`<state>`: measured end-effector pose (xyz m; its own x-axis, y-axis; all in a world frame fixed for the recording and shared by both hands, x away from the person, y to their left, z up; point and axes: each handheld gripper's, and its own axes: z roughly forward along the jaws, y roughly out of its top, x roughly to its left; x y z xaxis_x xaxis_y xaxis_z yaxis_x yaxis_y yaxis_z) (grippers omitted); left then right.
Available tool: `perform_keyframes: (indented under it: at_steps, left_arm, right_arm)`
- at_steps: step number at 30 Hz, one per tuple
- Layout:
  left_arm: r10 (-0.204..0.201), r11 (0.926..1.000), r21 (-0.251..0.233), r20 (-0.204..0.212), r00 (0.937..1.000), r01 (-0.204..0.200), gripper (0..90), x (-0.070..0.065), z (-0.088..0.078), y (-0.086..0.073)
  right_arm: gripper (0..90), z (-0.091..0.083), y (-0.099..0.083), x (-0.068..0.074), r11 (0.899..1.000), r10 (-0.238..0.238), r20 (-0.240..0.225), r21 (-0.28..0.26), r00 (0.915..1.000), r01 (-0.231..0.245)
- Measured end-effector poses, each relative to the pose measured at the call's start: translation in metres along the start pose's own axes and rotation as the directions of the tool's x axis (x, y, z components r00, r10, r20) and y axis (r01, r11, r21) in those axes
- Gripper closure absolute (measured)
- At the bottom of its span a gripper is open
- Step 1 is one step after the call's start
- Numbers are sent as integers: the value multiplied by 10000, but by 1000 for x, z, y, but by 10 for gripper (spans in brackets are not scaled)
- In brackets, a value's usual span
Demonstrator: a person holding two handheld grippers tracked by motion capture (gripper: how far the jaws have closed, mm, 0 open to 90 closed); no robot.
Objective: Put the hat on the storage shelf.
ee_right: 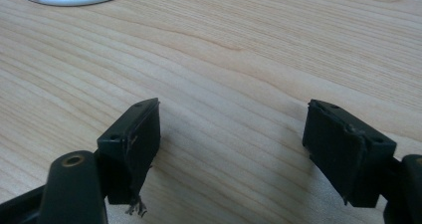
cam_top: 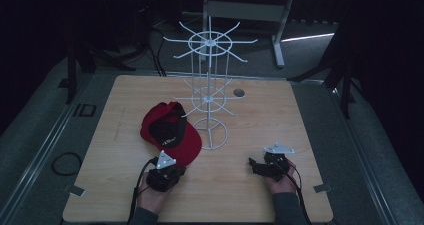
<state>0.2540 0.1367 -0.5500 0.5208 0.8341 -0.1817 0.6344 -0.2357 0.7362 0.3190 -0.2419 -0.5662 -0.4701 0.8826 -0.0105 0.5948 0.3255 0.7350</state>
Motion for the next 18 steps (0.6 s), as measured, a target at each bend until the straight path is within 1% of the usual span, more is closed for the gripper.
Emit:
perform_keyframes:
  at_steps: [1, 2, 3, 4, 5, 6, 8, 9, 11, 13, 15, 16, 17, 18]
  left_arm:
    - [-131, 9999, -41, -174, 9998, 131, 875, 5, -3, 0]
    - [-131, 9999, -41, -174, 9998, 131, 874, 5, -3, 0]
    - [-453, 9989, -135, -527, 9976, 446, 874, 15, -10, -1]
    - [-541, 9984, -192, -606, 9967, 530, 872, 17, -11, -1]
    - [-753, 9969, -290, -829, 9937, 731, 872, 24, -16, -1]
    - [-958, 9950, -385, -947, 9909, 926, 868, 29, -20, -1]
    - [-1420, 9879, -751, -915, 9856, 1354, 841, 39, -29, -1]
    - [-1528, 9849, -963, -932, 9839, 1438, 804, 42, -34, 0]
    - [-1713, 9794, -1251, -993, 9802, 1585, 740, 47, -41, 1]
    - [-1840, 9745, -1510, -1153, 9761, 1659, 684, 50, -46, 3]
    - [-2022, 9666, -1855, -1283, 9709, 1768, 635, 54, -51, 4]
    - [-2088, 9638, -1974, -1396, 9679, 1794, 627, 56, -54, 5]
    - [-2211, 9593, -2118, -1513, 9635, 1868, 604, 58, -56, 6]
    - [-2286, 9565, -2213, -1632, 9597, 1902, 586, 60, -58, 6]
  right_arm:
    - [227, 0, 0, 0, 10000, 1, 0, 0, 10000, -1]
    - [227, 0, 0, 0, 10000, 1, 0, 0, 10000, -1]
    - [227, 0, 0, 0, 10000, -8, 0, 2, 10000, 8]
    - [227, 0, 0, 0, 10000, -8, -1, 3, 10000, 8]
    - [227, 0, 0, 0, 10000, -10, -1, 3, 10000, 10]
    - [227, 0, 0, 0, 10000, -20, 1, -1, 10000, 20]
    - [227, 0, 0, 0, 10000, -28, 1, -6, 10000, 28]
    - [227, 0, 0, 0, 10000, -28, 1, -5, 10000, 28]
    - [227, 0, 0, 0, 10000, -30, -1, -7, 10000, 30]
    - [227, 0, 0, 0, 10000, -35, -5, -8, 10000, 35]
    - [227, 0, 0, 0, 10000, -38, -4, -9, 10000, 38]
    - [227, 0, 0, 0, 10000, -32, -3, -5, 10000, 32]
    - [227, 0, 0, 0, 10000, -36, -4, -9, 10000, 36]
    - [227, 0, 0, 0, 10000, -36, -5, -8, 10000, 36]
